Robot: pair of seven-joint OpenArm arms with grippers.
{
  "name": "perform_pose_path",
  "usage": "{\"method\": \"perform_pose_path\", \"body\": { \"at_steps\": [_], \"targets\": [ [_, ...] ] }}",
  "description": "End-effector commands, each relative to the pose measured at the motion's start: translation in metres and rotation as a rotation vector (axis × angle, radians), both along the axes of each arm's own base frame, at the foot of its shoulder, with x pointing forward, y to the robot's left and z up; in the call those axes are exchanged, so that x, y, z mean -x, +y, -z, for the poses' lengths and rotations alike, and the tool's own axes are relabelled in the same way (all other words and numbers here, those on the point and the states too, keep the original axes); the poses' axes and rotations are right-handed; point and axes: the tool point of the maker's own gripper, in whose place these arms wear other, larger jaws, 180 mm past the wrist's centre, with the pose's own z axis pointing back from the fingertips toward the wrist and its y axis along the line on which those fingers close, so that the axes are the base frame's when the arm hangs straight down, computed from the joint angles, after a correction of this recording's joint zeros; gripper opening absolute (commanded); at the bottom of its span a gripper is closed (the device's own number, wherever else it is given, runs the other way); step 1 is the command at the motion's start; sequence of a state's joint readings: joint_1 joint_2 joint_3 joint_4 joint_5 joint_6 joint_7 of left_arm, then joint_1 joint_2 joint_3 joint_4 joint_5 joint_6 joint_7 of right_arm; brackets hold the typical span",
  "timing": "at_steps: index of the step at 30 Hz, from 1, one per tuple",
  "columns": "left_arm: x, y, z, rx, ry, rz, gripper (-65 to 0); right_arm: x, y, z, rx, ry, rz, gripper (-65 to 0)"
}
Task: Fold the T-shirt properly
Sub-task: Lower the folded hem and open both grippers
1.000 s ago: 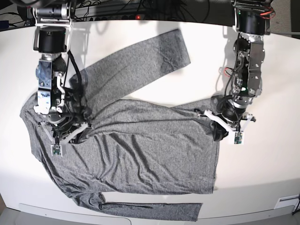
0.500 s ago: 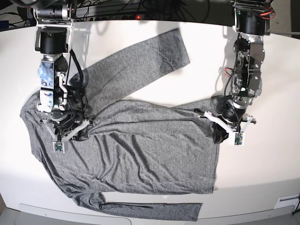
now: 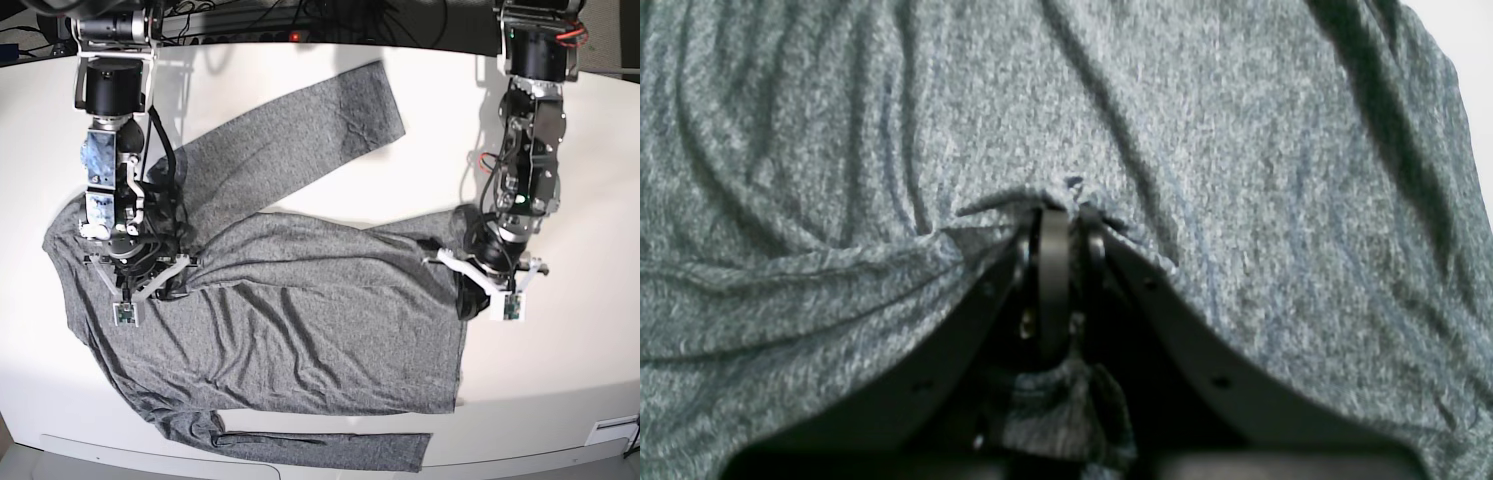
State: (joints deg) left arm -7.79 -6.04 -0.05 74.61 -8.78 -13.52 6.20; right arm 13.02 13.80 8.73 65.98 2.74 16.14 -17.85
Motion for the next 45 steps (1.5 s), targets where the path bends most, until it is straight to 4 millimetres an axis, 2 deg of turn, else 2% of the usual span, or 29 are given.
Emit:
{"method": "perform_pose_path", "body": {
  "at_steps": [1,18,27,31,42,44,45],
  "targets": [
    [-0.011,0.003,-0.023,0.003,-0.07,-0.005,-65.0,-0.014,-0.004,-0.021,0.007,-0.068,0.001,-65.0],
    [-0.013,0.003,-0.023,0.001,-0.068,-0.004,-65.0,-0.017,-0.007,-0.027,0.061,-0.1,-0.012,-65.0],
    [-0.013,0.004,-0.023,-0.006,-0.068,-0.004,-65.0,-0.026,-0.022,-0.046,0.115,-0.147,-0.014,-65.0],
    [-0.012,0.005,-0.02,-0.081,-0.066,0.007,-65.0,-0.025,-0.025,-0.047,0.115,-0.15,-0.003,-65.0],
    [-0.012,0.005,-0.022,-0.078,-0.074,0.007,-65.0,-0.025,-0.024,-0.046,0.106,-0.15,-0.001,-65.0],
    [-0.013,0.005,-0.023,-0.076,-0.082,0.006,-48.8,-0.025,-0.024,-0.046,0.107,-0.151,-0.002,-65.0],
    [-0.013,0.005,-0.024,-0.076,-0.085,0.005,-44.1,-0.025,-0.024,-0.046,0.107,-0.151,-0.001,-58.4]
  ]
}}
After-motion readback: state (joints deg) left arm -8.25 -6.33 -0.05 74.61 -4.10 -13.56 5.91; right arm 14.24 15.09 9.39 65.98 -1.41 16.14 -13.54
